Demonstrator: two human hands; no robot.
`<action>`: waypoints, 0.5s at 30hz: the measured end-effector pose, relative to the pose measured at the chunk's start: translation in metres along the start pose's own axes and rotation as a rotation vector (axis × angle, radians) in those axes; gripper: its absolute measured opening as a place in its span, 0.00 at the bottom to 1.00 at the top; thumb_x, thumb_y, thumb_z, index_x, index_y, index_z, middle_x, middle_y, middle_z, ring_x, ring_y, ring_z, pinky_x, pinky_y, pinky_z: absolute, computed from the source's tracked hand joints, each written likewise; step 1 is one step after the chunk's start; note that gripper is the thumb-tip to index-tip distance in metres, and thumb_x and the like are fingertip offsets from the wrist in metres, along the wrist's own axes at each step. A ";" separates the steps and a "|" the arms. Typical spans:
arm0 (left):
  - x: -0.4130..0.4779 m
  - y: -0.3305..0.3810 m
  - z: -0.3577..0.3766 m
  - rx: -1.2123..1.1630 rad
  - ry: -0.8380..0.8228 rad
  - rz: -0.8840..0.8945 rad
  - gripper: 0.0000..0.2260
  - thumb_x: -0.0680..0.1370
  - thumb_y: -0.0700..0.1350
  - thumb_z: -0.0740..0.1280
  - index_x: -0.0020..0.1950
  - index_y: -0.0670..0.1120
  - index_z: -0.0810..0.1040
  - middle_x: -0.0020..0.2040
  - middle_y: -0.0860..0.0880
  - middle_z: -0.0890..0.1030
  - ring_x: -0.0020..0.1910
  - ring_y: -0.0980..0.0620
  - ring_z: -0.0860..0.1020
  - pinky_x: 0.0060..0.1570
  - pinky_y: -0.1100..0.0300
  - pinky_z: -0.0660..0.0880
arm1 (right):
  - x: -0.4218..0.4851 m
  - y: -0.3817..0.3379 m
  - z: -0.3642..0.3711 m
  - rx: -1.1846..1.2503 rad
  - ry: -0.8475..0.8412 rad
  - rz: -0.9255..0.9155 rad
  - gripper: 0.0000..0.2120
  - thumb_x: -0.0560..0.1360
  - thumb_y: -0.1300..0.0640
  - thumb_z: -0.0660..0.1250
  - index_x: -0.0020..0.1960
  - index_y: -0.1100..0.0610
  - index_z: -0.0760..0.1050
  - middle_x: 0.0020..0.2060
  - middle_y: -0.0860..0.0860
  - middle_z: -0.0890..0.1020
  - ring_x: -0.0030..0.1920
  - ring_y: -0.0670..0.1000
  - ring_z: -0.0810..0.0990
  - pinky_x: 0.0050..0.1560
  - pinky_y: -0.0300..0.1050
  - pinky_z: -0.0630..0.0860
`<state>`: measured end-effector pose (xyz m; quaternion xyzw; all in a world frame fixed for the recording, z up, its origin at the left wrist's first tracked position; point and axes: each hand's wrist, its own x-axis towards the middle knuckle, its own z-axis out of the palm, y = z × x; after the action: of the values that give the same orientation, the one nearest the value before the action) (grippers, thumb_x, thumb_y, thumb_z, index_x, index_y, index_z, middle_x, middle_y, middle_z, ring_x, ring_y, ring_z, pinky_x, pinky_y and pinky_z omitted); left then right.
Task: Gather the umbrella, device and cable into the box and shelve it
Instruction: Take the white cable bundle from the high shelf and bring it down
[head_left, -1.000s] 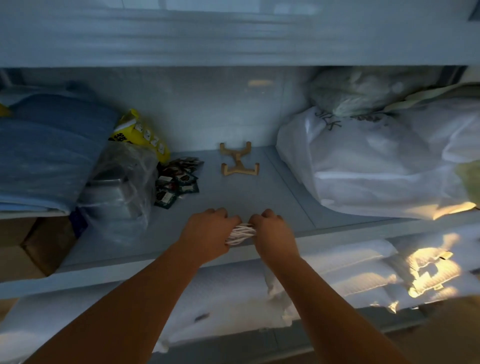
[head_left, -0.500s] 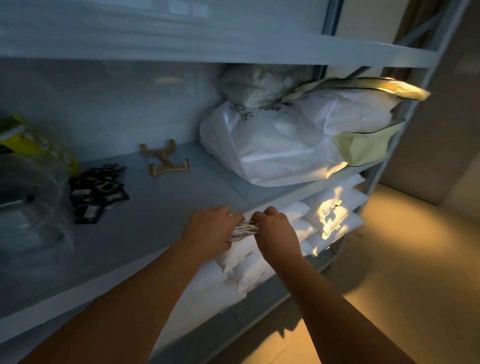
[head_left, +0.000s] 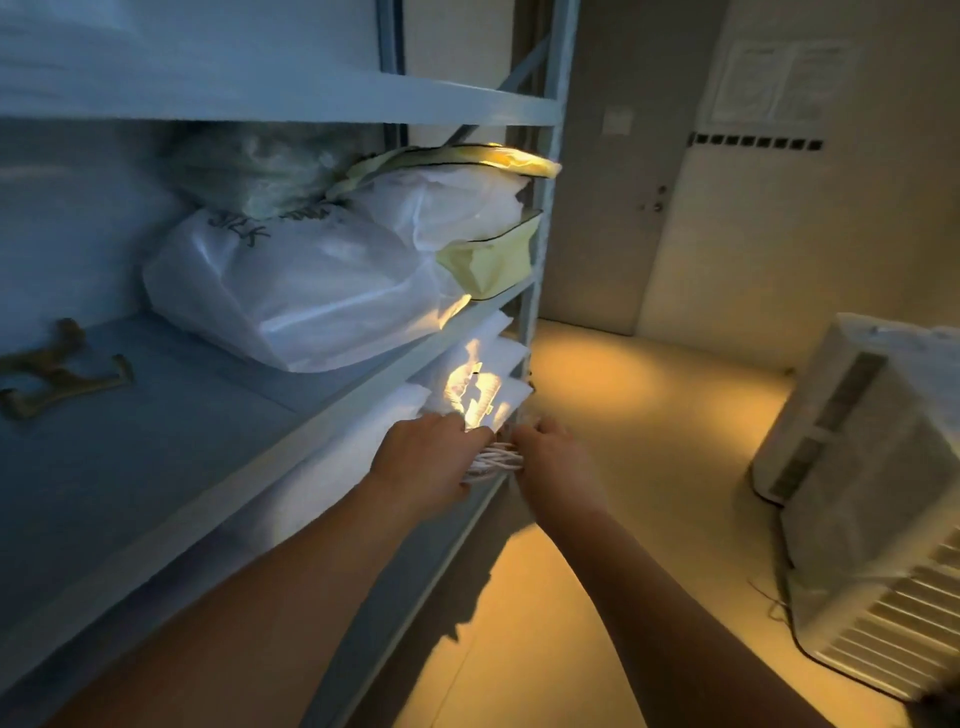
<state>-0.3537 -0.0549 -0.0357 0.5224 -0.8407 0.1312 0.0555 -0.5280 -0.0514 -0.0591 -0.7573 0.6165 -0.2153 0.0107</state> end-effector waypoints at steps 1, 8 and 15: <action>0.009 0.015 -0.001 -0.006 -0.001 0.032 0.24 0.71 0.55 0.75 0.65 0.56 0.74 0.55 0.48 0.81 0.50 0.46 0.80 0.44 0.53 0.80 | -0.005 0.015 -0.007 -0.014 0.011 0.029 0.10 0.77 0.59 0.65 0.57 0.50 0.79 0.52 0.54 0.77 0.53 0.59 0.78 0.47 0.47 0.75; 0.063 0.140 -0.011 -0.114 0.053 0.236 0.23 0.70 0.51 0.73 0.65 0.57 0.73 0.54 0.49 0.77 0.53 0.44 0.77 0.40 0.55 0.70 | -0.063 0.130 -0.055 -0.067 0.093 0.226 0.09 0.76 0.60 0.64 0.53 0.50 0.78 0.49 0.53 0.76 0.49 0.59 0.77 0.45 0.48 0.74; 0.092 0.305 -0.030 -0.165 0.036 0.436 0.24 0.71 0.51 0.71 0.67 0.59 0.71 0.55 0.51 0.77 0.54 0.45 0.76 0.48 0.52 0.75 | -0.165 0.246 -0.119 -0.098 0.176 0.432 0.09 0.77 0.59 0.66 0.55 0.48 0.78 0.50 0.51 0.76 0.50 0.55 0.77 0.45 0.47 0.77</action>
<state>-0.6686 0.0014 -0.0354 0.3199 -0.9404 0.0801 0.0832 -0.8214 0.0739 -0.0718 -0.5856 0.7725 -0.2431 -0.0340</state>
